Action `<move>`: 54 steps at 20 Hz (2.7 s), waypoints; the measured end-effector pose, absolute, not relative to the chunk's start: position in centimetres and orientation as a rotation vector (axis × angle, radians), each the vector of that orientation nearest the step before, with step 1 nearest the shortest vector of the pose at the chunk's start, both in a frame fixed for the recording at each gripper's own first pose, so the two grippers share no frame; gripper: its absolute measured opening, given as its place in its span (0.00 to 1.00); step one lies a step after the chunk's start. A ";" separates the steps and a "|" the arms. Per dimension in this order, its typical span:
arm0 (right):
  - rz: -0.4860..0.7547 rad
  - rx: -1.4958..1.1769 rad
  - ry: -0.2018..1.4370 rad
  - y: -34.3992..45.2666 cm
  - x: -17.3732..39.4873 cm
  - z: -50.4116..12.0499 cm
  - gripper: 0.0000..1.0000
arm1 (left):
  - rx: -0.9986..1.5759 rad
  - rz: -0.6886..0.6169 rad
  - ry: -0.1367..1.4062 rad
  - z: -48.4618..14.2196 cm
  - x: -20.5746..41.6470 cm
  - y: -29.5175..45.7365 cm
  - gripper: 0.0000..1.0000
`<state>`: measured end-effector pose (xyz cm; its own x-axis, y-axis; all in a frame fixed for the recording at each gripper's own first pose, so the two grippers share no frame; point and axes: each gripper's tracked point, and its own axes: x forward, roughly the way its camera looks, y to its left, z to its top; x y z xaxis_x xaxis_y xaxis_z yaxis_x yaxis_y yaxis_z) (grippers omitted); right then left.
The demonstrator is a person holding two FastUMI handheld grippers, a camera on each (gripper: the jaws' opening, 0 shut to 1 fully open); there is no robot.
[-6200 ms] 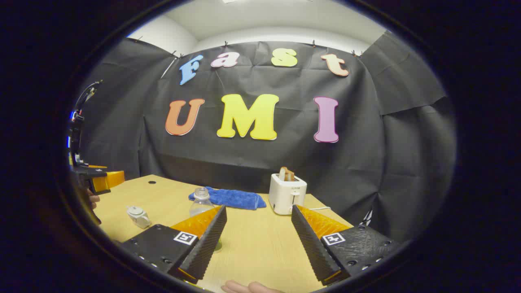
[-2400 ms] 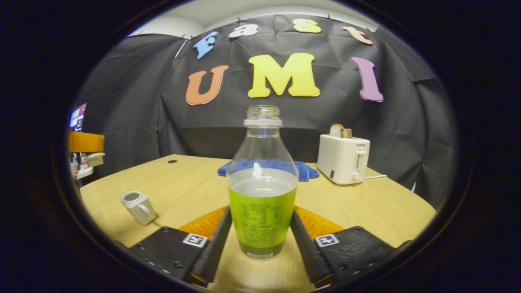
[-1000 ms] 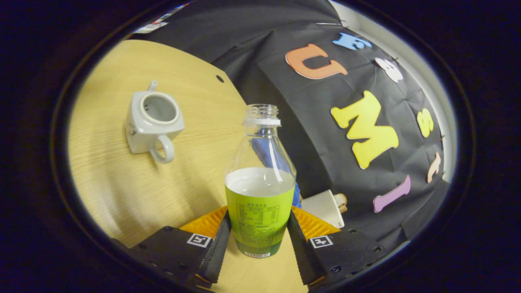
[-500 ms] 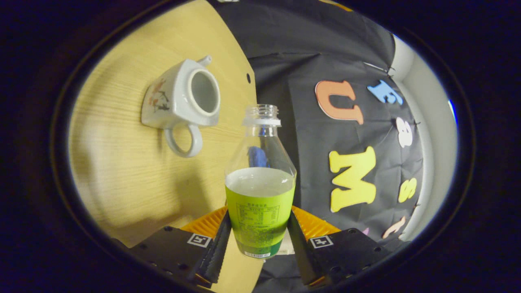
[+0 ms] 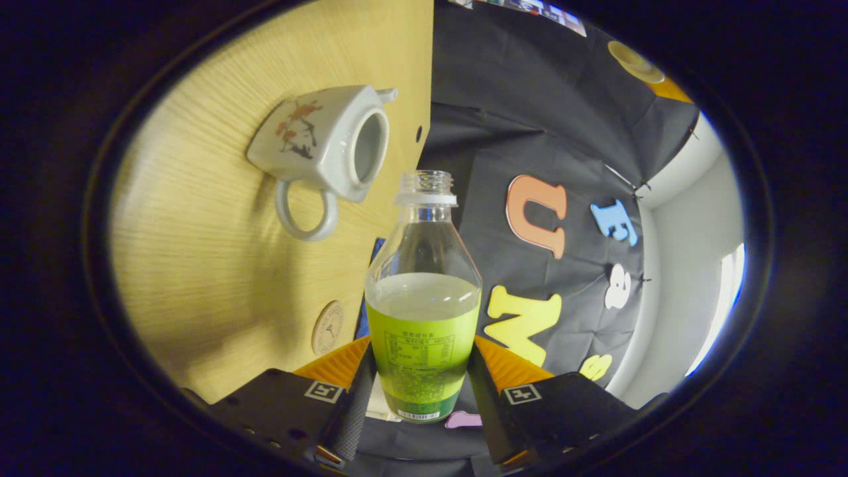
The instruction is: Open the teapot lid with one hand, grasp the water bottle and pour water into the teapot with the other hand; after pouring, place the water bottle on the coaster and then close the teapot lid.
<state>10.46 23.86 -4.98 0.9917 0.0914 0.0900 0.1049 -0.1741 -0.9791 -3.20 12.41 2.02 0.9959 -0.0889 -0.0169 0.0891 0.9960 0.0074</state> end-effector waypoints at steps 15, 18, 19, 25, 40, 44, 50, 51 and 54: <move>-0.101 -1.932 -0.301 25.2 9.8 -2.2 0.72 | 0.005 -0.098 0.026 1.8 -3.1 12.4 0.03; -0.123 -1.958 -0.341 25.6 9.5 -1.3 0.72 | 0.009 -0.103 0.024 1.8 -3.2 12.2 0.03; -0.133 -1.967 -0.358 25.8 9.3 -1.0 0.72 | 0.012 -0.103 0.024 1.8 -3.2 12.1 0.03; -0.183 -2.010 -0.424 26.1 9.0 0.6 0.72 | 0.011 -0.096 0.033 1.6 -3.1 12.6 0.03; -0.216 -2.048 -0.519 27.3 8.0 1.2 0.74 | 0.020 -0.106 0.032 1.6 -3.0 12.3 0.03; -0.226 -2.049 -0.532 27.4 7.8 1.2 0.74 | 0.021 -0.099 0.037 1.4 -3.0 12.5 0.03; -0.228 -2.012 -0.541 27.0 8.1 0.6 0.72 | 0.023 -0.102 0.036 1.5 -3.0 12.5 0.03; -0.229 -1.992 -0.535 26.8 8.2 0.5 0.74 | 0.026 -0.102 0.034 1.4 -2.9 12.5 0.03; -0.167 -1.848 -0.457 25.7 9.3 -1.4 0.72 | 0.033 -0.105 0.033 1.2 -2.6 12.3 0.03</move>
<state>9.25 25.69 -1.36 0.9136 0.2256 0.3383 0.3908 -0.2575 -0.8837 -2.64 12.31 1.17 0.9939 -0.1045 -0.0348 0.1056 0.9939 0.0312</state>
